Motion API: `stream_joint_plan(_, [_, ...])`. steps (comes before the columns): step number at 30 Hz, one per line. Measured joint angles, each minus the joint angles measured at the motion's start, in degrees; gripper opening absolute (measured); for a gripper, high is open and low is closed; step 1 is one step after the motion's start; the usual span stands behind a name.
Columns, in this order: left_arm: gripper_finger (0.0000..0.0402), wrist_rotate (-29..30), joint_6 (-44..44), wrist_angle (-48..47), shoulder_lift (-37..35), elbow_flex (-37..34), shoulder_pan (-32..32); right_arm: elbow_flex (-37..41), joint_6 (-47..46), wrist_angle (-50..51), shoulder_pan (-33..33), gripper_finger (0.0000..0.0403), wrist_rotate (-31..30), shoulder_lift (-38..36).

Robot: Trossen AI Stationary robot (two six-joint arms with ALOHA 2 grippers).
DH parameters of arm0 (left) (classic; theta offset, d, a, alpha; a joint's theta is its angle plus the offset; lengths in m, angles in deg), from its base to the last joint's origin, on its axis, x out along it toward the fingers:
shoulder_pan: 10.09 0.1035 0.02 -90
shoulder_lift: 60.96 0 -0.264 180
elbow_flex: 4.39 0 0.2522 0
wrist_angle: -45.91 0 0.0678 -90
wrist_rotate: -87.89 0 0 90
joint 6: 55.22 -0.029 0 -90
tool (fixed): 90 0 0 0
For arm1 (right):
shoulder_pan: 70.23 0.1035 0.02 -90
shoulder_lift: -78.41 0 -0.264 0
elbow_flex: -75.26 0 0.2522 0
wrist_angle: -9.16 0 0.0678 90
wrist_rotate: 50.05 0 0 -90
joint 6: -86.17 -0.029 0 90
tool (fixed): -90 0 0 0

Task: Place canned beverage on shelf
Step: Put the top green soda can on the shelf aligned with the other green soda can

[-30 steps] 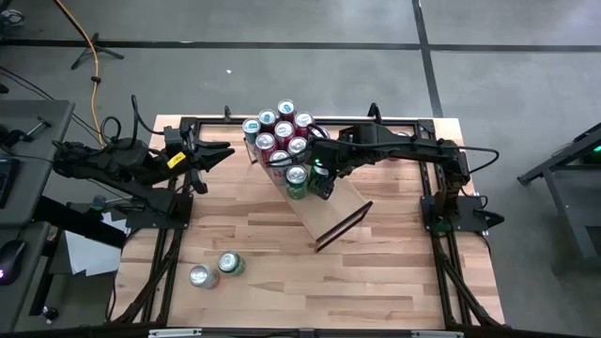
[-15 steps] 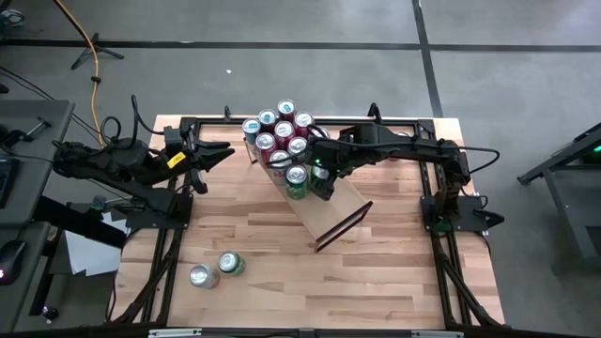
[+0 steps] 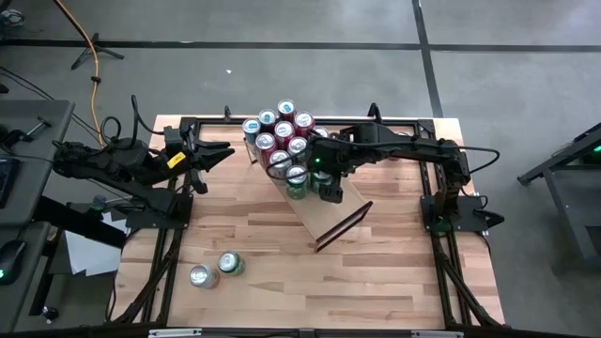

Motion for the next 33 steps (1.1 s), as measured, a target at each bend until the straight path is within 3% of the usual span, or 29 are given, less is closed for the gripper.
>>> stream_joint_plan(7, [0.0001,0.0,-0.03,-0.01,0.0,0.0,0.0,0.0,10.69,0.03,0.0,0.0397,-1.13,0.0])
stream_joint_plan(14, [0.0001,0.0,-0.02,-0.02,0.0,0.0,0.0,0.0,28.48,-0.3,0.0,0.0397,-1.15,0.0])
stream_joint_plan(33, [0.0001,0.0,-0.02,-0.01,0.0,0.0,0.0,0.0,36.19,-3.22,0.02,0.0397,-0.81,0.04])
